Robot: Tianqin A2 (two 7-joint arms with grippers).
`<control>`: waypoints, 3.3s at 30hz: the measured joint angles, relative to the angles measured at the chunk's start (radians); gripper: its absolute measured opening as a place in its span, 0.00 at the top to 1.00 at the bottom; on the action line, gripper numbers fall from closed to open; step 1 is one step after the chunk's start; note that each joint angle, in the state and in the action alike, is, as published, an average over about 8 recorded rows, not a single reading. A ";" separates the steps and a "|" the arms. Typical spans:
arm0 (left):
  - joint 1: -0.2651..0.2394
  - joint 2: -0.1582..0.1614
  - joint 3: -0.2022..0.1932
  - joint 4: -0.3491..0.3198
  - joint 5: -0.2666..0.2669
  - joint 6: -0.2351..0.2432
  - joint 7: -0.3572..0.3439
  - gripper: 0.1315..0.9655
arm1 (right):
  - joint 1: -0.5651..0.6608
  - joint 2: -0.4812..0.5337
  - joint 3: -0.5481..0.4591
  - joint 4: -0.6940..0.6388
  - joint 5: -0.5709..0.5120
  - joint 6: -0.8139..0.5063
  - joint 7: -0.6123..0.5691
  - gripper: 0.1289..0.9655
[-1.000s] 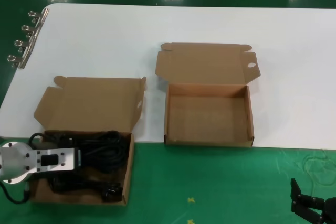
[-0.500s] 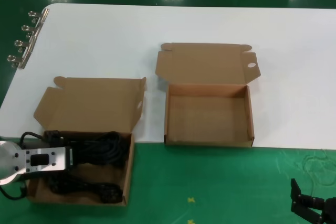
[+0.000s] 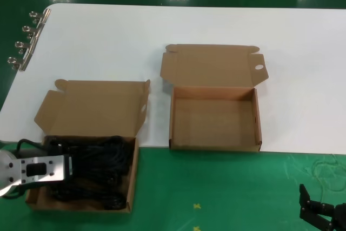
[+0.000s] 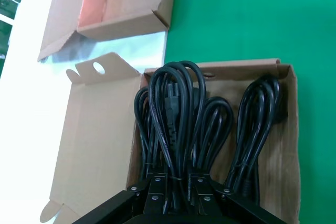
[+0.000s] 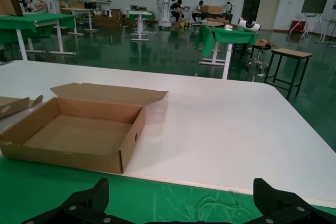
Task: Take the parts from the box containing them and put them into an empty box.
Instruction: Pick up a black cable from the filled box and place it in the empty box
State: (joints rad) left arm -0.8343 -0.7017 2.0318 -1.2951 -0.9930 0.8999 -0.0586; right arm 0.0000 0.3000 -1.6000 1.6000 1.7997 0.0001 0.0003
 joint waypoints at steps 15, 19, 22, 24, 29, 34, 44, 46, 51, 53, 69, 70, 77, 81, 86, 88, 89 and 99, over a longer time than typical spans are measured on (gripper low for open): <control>0.013 0.103 -0.004 -0.219 0.102 0.058 -0.161 0.91 | 0.000 0.000 0.000 0.000 0.000 0.000 0.000 0.00; 0.026 0.188 0.018 -0.261 0.175 0.057 -0.200 0.91 | 0.000 0.000 0.000 0.000 0.000 0.000 0.000 0.00; 0.035 0.263 0.037 -0.283 0.248 0.052 -0.224 0.91 | 0.000 0.000 0.000 0.000 0.000 0.000 0.000 0.00; 0.037 0.316 0.048 -0.284 0.299 0.047 -0.236 0.91 | 0.000 0.000 0.000 0.000 0.000 0.000 0.000 0.00; 0.021 0.438 0.073 -0.231 0.408 0.009 -0.229 0.91 | 0.000 0.000 0.000 0.000 0.000 0.000 0.000 0.00; -0.008 0.521 0.088 -0.126 0.474 -0.062 -0.172 0.91 | 0.000 0.000 0.000 0.000 0.000 0.000 0.000 0.00; -0.066 0.609 0.079 0.040 0.511 -0.174 -0.065 0.91 | 0.000 0.000 0.000 0.000 0.000 0.000 0.000 0.00; -0.075 0.620 0.074 0.068 0.521 -0.192 -0.049 0.91 | 0.000 0.000 0.000 0.000 0.000 0.000 0.000 0.00; -0.092 0.648 0.058 0.132 0.559 -0.232 -0.018 0.91 | 0.000 0.000 0.000 0.000 0.000 0.000 0.000 0.00; -0.097 0.658 0.049 0.153 0.575 -0.244 -0.012 0.91 | 0.000 0.000 0.000 0.000 0.000 0.000 0.000 0.00; -0.133 0.699 0.014 0.257 0.614 -0.336 -0.035 0.86 | 0.000 0.000 0.000 0.000 0.000 0.000 0.000 0.00; -0.133 0.700 0.014 0.259 0.613 -0.339 -0.037 0.85 | 0.000 0.000 0.000 0.000 0.000 0.000 0.000 0.00; -0.130 0.701 0.009 0.258 0.605 -0.348 -0.033 0.77 | 0.000 0.000 0.000 0.000 0.000 0.000 0.000 0.00; -0.116 0.695 0.003 0.243 0.574 -0.359 -0.015 0.74 | 0.000 0.000 0.000 0.000 0.000 0.000 0.000 0.00; -0.099 0.683 0.001 0.222 0.536 -0.373 -0.002 0.62 | 0.000 0.000 0.000 0.000 0.000 0.000 0.000 0.00; -0.097 0.682 0.002 0.220 0.532 -0.374 -0.001 0.57 | 0.000 0.000 0.000 0.000 0.000 0.000 0.000 0.00; -0.096 0.682 0.002 0.220 0.531 -0.374 -0.001 0.57 | 0.000 0.000 0.000 0.000 0.000 0.000 0.000 0.00; -0.041 0.665 -0.024 0.188 0.452 -0.405 0.002 0.29 | 0.000 0.000 0.000 0.000 0.000 0.000 0.000 0.00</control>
State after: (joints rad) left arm -0.8755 -0.0366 2.0082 -1.1067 -0.5405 0.4948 -0.0562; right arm 0.0000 0.3001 -1.6000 1.6000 1.7998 0.0000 0.0003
